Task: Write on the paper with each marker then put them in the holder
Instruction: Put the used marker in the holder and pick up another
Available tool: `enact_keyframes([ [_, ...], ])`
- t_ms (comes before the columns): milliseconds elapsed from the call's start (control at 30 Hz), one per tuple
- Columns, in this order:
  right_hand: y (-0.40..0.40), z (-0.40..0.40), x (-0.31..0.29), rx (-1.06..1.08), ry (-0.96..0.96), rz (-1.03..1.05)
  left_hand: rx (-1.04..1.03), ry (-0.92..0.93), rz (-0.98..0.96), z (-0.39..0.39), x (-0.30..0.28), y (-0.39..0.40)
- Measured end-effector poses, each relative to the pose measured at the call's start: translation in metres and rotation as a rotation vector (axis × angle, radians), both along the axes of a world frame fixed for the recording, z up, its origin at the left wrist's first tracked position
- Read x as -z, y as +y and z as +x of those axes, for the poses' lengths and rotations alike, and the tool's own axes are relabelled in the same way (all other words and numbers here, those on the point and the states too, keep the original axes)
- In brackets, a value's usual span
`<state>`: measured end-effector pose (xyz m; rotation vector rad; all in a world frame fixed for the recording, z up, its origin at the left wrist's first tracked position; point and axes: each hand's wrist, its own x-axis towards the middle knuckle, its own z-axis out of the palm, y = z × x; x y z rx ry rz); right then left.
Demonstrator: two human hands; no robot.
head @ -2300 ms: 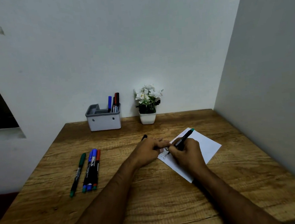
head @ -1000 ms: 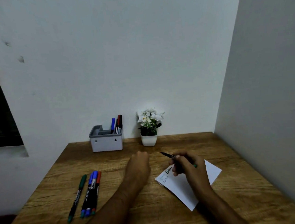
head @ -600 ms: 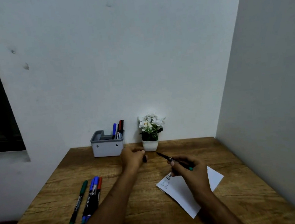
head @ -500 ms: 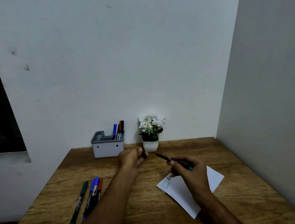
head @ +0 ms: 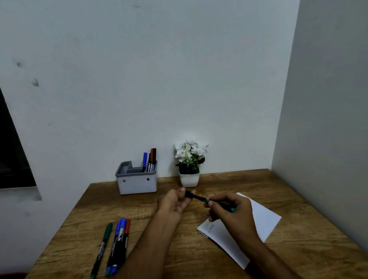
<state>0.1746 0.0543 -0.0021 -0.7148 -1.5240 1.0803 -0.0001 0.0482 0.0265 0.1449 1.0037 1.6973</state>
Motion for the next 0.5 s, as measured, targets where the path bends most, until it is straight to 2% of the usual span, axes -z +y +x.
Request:
enact_keyframes([
  [200, 0.009, -0.006, 0.008, 0.038, -0.031, 0.013, 0.08, 0.032, 0.003, 0.015, -0.001, -0.002],
  [333, 0.012, -0.009, 0.003, 0.017, -0.018, 0.042, 0.035, 0.105, -0.034, 0.016, -0.003, 0.001],
  [500, 0.014, -0.017, -0.003, -0.013, 0.013, 0.054, 0.007, 0.084, 0.005, 0.012, -0.011, -0.001],
])
